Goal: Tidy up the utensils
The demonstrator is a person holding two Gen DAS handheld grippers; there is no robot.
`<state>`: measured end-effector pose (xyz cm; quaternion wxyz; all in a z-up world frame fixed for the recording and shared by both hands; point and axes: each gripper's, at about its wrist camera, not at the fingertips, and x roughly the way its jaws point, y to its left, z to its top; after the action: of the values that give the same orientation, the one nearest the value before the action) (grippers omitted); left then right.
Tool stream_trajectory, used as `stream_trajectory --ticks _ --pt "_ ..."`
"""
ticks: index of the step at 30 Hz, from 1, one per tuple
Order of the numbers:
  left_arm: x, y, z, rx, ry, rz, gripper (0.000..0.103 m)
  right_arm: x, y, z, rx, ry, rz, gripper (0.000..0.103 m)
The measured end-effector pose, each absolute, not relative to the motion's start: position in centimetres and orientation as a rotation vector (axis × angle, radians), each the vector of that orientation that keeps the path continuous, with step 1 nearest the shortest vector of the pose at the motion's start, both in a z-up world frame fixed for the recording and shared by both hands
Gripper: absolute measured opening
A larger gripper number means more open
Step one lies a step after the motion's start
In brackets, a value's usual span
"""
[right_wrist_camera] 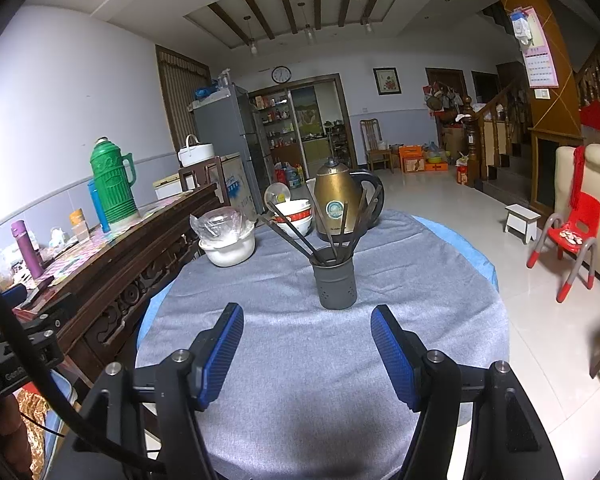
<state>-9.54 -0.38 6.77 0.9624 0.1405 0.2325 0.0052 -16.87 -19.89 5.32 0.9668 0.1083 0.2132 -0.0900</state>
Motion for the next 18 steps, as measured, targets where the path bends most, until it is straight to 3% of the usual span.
stream_trajectory --ticks 18 --pt "-9.58 -0.28 6.78 0.284 0.47 0.013 0.089 -17.04 -19.58 5.51 0.214 0.427 -0.183 0.07"
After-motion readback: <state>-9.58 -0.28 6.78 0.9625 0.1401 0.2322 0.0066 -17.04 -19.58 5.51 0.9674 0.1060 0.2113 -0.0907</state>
